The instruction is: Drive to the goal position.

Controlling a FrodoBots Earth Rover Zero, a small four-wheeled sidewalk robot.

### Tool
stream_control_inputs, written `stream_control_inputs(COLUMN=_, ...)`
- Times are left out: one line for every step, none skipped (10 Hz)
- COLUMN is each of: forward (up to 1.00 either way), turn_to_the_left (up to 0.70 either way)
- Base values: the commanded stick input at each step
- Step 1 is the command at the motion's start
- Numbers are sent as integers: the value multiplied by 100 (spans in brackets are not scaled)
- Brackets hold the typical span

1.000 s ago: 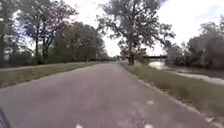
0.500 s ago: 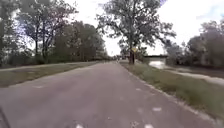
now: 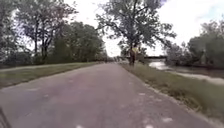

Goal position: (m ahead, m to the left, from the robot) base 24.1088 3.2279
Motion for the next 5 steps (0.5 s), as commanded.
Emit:
stream_control_inputs(forward=39, turn_to_the_left=0)
stream_control_inputs(forward=71, turn_to_the_left=0)
stream_control_inputs(forward=50, turn_to_the_left=0)
stream_control_inputs(forward=100, turn_to_the_left=0)
stream_control_inputs(forward=100, turn_to_the_left=0)
